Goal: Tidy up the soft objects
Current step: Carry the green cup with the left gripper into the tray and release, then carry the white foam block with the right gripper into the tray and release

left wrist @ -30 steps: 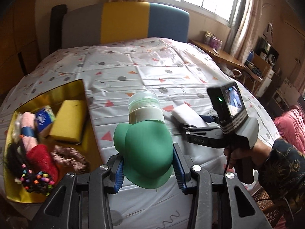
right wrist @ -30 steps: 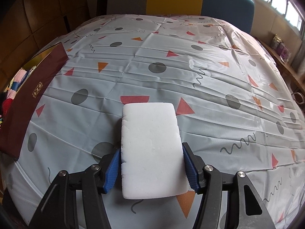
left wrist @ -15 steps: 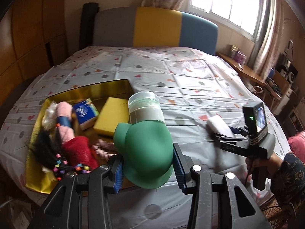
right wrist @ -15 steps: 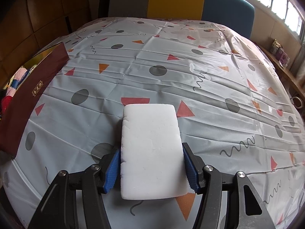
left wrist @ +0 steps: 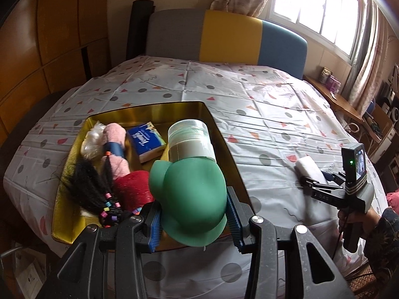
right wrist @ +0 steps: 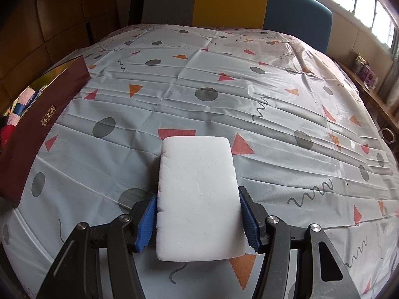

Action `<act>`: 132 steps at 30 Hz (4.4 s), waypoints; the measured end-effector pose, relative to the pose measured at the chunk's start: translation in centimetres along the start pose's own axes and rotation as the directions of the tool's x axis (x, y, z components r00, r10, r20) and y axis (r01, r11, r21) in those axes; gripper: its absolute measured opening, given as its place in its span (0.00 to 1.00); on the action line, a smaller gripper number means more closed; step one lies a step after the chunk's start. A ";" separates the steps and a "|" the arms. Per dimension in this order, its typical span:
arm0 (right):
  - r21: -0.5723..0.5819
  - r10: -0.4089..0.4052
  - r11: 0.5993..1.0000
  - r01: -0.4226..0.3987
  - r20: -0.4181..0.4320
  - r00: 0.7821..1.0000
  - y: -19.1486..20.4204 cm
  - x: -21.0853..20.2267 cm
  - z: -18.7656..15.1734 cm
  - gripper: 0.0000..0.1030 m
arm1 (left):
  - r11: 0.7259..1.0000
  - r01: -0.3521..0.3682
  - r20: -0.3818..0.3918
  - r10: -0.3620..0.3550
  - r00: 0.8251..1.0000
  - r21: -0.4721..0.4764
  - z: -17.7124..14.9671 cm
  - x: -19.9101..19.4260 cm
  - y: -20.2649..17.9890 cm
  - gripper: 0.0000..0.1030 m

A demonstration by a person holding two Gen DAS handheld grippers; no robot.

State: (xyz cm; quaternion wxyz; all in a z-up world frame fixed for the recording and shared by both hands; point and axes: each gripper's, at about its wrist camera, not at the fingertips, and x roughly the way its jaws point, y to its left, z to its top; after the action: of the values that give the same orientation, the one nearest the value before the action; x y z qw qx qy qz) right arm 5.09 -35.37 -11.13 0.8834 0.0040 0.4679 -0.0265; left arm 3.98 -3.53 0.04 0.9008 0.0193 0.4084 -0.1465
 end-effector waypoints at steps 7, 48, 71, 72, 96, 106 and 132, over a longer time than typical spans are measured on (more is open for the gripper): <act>0.000 -0.001 1.000 0.001 0.000 1.000 0.0 0.0 0.0 0.59 | 0.999 -0.028 -0.008 0.028 1.000 -0.023 -0.4 0.1 1.4 0.43; -0.023 -0.011 1.000 0.011 0.000 1.000 0.0 0.2 0.2 0.58 | 0.909 0.101 -0.155 -0.177 0.972 -0.403 4.4 10.3 9.2 0.47; -0.037 -0.035 0.999 0.035 0.001 0.999 0.4 0.2 0.3 0.57 | 0.971 -0.170 -0.022 0.169 0.985 -0.166 1.8 1.7 7.6 0.57; -0.036 -0.037 0.999 0.037 0.000 0.999 0.4 0.2 0.3 0.57 | 0.971 -0.174 -0.012 0.174 0.985 -0.164 1.5 1.2 7.7 0.57; 0.159 -0.175 0.968 0.196 -0.137 0.975 2.1 -0.9 1.0 0.55 | 0.956 -0.209 0.036 0.220 0.975 -0.206 -1.6 -2.5 10.3 0.57; 0.147 0.015 0.989 -0.017 0.015 1.000 9.5 -6.6 4.7 0.55 | 0.946 -0.212 0.023 0.225 0.974 -0.244 -2.4 -2.4 11.5 0.57; -0.017 0.172 0.985 -0.174 -0.071 0.983 24.9 -2.3 6.8 0.57 | 0.923 -0.258 0.014 0.273 0.962 -0.287 -3.1 -2.6 13.8 0.57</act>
State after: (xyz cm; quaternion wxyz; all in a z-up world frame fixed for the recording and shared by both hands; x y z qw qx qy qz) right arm 10.67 -10.65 -5.80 0.8657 0.0356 0.4962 0.0558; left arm 3.97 10.84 -1.21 0.9165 -0.0582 0.3942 0.0361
